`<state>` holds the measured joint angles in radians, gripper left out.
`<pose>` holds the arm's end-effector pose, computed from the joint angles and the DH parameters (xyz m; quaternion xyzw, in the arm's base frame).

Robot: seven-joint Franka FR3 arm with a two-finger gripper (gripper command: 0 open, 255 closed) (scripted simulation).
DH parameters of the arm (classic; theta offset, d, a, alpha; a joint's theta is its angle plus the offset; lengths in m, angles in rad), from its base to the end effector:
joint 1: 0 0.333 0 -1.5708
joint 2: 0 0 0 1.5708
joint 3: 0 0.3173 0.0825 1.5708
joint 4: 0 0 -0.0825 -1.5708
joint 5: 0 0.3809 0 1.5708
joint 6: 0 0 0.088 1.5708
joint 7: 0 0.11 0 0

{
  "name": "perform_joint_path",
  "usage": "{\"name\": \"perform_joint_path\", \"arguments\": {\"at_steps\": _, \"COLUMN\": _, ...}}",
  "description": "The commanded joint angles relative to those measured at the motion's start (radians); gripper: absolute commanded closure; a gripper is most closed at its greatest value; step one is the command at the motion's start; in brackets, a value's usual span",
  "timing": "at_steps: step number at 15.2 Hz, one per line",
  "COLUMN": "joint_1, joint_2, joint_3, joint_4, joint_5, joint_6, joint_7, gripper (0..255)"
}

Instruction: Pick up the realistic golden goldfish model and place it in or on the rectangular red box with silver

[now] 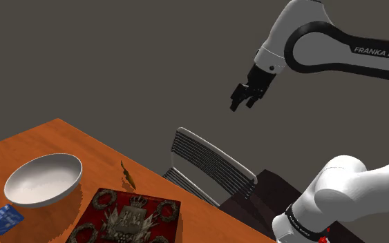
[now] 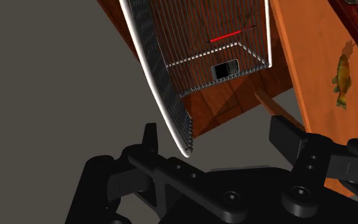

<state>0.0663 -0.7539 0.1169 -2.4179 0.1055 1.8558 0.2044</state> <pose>0.3300 0.0786 0.5741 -0.9949 0.0325 -0.0906 0.0285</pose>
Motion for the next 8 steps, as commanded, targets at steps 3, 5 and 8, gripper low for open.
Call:
{"name": "perform_joint_path", "arguments": {"at_steps": 3, "joint_1": 0.025, "joint_2": 0.067, "joint_3": 0.081, "joint_4": -0.023, "joint_5": 0.022, "joint_6": 0.114, "joint_7": 0.058, "gripper": 0}}
{"name": "perform_joint_path", "arguments": {"at_steps": 5, "joint_1": 0.035, "joint_2": 0.108, "joint_3": 0.122, "joint_4": -0.029, "joint_5": 0.027, "joint_6": 0.172, "joint_7": 0.088, "gripper": 0}}
{"name": "perform_joint_path", "arguments": {"at_steps": 8, "joint_1": 0.044, "joint_2": 0.177, "joint_3": 0.184, "joint_4": -0.029, "joint_5": 0.028, "joint_6": 0.257, "joint_7": 0.134, "gripper": 0}}
